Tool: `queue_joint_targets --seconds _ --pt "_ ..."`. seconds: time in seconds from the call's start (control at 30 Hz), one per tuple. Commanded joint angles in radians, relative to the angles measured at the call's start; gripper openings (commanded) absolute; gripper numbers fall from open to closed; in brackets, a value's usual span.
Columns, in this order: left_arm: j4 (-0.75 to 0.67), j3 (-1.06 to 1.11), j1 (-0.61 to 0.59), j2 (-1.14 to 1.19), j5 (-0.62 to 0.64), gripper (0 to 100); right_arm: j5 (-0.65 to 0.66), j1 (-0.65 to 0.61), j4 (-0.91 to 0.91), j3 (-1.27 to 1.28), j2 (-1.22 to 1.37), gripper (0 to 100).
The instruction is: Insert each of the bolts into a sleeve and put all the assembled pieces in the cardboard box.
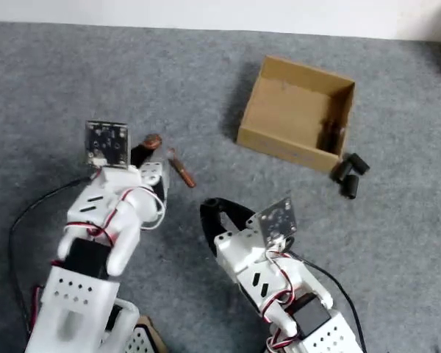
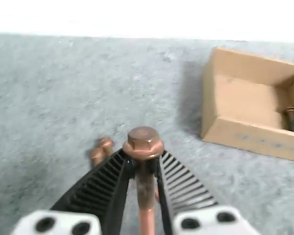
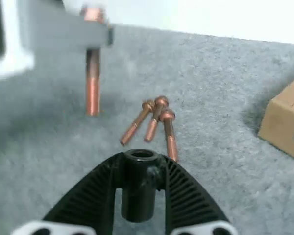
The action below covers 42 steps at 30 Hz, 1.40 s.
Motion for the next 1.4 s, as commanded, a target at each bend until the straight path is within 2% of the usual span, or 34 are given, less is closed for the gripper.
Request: queue_joint_targets --seconds 0.0,0.23,0.37,0.47,0.8,0.93,1.1,1.37 --pt "-0.048 -0.01 0.05 -0.036 0.017 1 0.129 -0.005 0.03 0.159 -0.013 0.5" --pt "-0.1 -0.053 0.151 -0.038 0.186 1 0.305 -0.005 -0.033 0.159 -0.013 0.5" --pt "-0.104 -0.058 0.216 -0.038 0.184 1 0.236 -0.004 -0.145 0.159 -0.013 0.5" --pt "-0.152 -0.059 0.236 -0.038 0.186 1 0.184 -0.004 -0.163 0.159 -0.013 0.5" --pt "-0.242 -0.058 0.237 -0.038 0.19 1 0.178 0.101 -0.165 0.159 -0.013 0.5" --pt "-0.238 -0.054 0.239 -0.038 0.193 1 0.178 0.104 -0.165 0.159 -0.013 0.5" --pt "-0.238 -0.051 0.257 -0.033 0.273 1 0.178 0.101 -0.165 0.159 -0.013 0.5" --pt "-0.241 0.004 0.337 -0.03 0.273 1 0.178 0.101 -0.165 0.159 -0.013 0.5"
